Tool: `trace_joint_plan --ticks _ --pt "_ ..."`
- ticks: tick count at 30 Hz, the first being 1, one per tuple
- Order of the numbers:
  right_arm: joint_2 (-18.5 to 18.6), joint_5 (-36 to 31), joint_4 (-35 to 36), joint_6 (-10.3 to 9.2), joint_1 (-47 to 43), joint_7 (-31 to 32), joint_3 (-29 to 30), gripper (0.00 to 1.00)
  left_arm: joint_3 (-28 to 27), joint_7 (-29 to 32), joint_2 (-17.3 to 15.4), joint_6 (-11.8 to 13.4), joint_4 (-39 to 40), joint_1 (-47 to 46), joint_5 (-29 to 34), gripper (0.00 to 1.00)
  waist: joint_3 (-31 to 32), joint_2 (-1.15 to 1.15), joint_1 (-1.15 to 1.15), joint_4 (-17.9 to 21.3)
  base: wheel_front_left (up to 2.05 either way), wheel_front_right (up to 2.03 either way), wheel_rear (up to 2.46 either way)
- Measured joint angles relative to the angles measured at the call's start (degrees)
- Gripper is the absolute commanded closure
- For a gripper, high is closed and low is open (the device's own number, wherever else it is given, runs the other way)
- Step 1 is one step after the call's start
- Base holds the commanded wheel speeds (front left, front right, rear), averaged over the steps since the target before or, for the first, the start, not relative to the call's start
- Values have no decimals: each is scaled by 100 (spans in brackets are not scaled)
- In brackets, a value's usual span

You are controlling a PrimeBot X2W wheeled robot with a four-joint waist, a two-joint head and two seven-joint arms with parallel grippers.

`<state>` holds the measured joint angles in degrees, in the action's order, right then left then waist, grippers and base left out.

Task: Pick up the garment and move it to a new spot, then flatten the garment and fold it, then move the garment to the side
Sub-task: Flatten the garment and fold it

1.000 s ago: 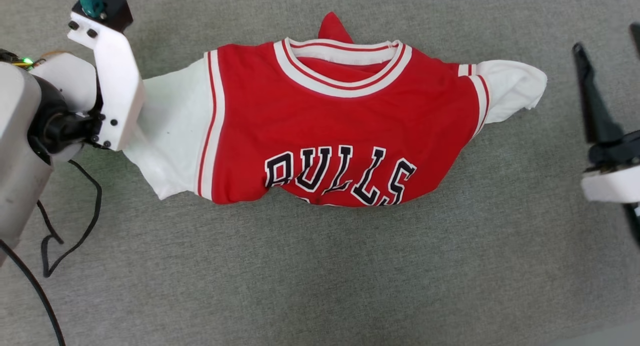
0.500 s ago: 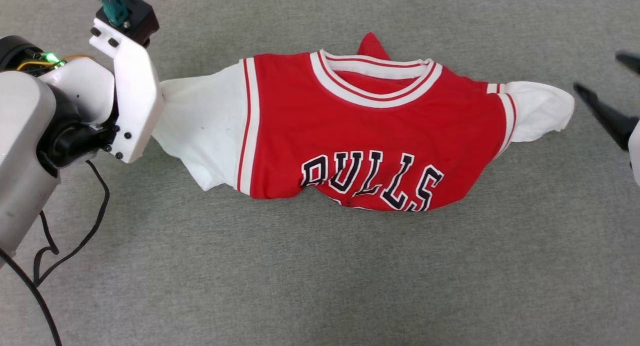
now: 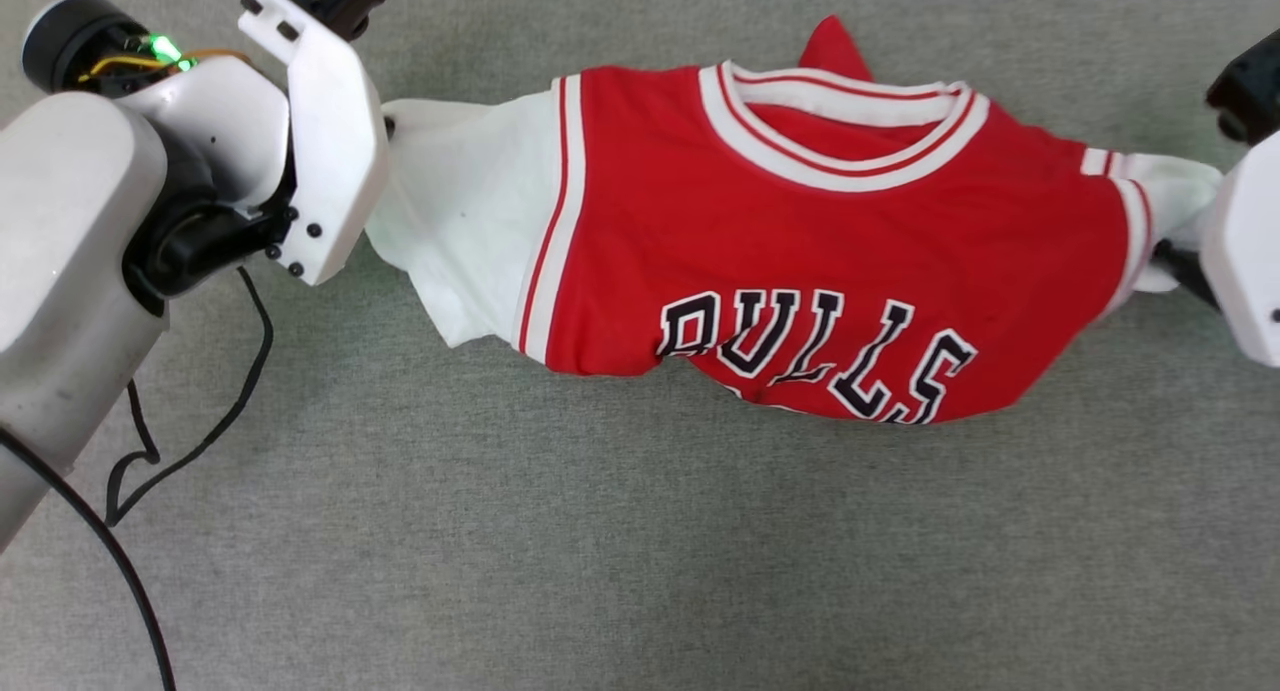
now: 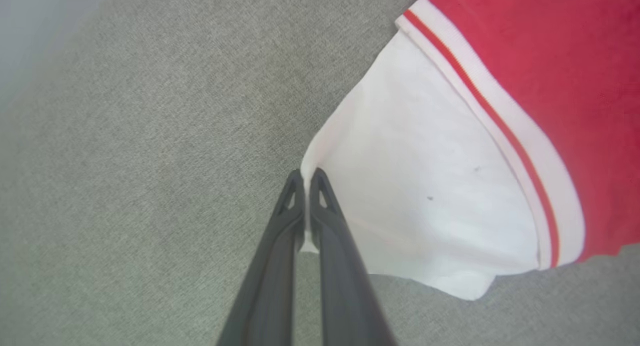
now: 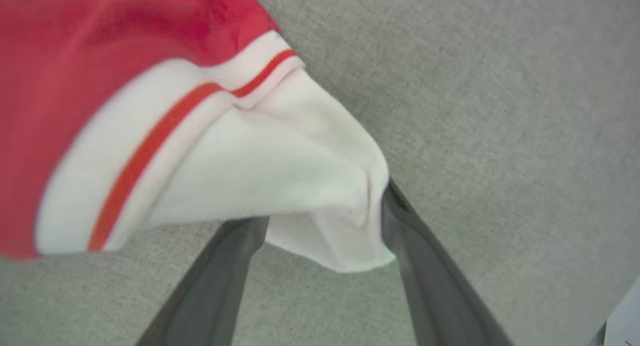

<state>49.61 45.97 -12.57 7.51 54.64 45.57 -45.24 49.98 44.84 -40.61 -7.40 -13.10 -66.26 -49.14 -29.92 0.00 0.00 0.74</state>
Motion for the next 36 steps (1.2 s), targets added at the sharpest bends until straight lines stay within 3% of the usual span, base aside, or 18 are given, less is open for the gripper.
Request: trace_joint_plan --ticks 8,9,10,18,26,36 --pt "-5 320 -481 1 291 -366 -605 0 166 -187 64 0 -102 -127 -43 100 -250 0 -2 -176 0 0 0" --pt "11 365 -493 0 316 -464 -682 14 189 -232 66 0 -137 -127 -54 100 -239 0 -2 -179 0 0 0" --pt "27 387 -506 0 334 -609 -755 100 212 -291 73 0 -164 -127 -57 100 -216 0 -2 -176 0 0 0" --pt "42 688 -583 0 402 -1739 -1046 100 371 -831 -3 0 -254 -127 -166 100 258 0 0 -108 0 0 0" --pt "439 806 -265 0 505 -2759 -809 100 299 -1793 -244 -1 -32 -135 -56 100 936 0 0 -33 0 0 0" --pt "626 536 65 0 1032 -3226 -219 100 -108 -2497 -309 111 319 -686 211 100 1430 0 -1 -13 0 0 0"
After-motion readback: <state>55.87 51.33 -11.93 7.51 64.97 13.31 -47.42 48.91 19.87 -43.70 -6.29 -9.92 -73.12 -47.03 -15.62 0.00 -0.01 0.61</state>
